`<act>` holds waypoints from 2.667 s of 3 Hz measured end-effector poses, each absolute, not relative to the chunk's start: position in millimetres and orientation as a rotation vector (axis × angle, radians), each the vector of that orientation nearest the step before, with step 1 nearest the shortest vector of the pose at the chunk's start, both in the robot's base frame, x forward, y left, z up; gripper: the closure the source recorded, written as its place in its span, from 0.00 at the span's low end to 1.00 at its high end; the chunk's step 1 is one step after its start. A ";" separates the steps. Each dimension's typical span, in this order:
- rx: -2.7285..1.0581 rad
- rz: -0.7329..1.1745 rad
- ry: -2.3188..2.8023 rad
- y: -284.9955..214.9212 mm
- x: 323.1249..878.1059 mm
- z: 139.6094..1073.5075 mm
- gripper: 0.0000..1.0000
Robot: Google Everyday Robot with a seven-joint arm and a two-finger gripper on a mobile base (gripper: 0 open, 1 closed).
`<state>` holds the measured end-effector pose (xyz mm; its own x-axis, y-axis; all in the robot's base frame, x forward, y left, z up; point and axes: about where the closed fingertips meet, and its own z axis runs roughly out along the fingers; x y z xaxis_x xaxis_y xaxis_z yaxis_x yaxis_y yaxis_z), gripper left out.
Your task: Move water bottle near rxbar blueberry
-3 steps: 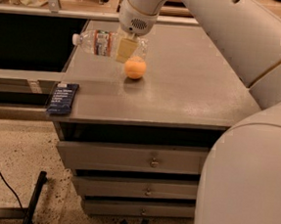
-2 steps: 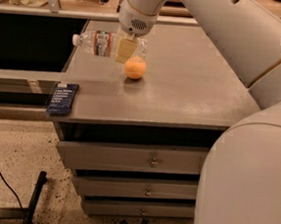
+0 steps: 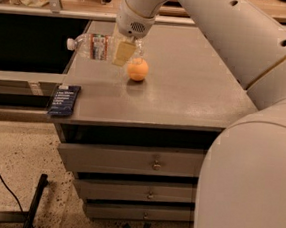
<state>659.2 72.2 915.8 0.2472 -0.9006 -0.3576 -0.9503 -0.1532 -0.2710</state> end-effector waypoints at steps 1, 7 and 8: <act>-2.116 0.164 1.614 80.7 664.5 916.7 1.00; -2.362 -0.003 1.324 137.9 716.8 855.2 0.83; -2.386 -0.005 1.304 141.3 711.7 852.1 0.60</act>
Offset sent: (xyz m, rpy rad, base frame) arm 0.0121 0.0337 -0.0074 0.0191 -0.0606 0.1609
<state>711.7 141.3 852.1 0.5606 -0.8052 -0.1935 -0.8037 -0.4727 -0.3613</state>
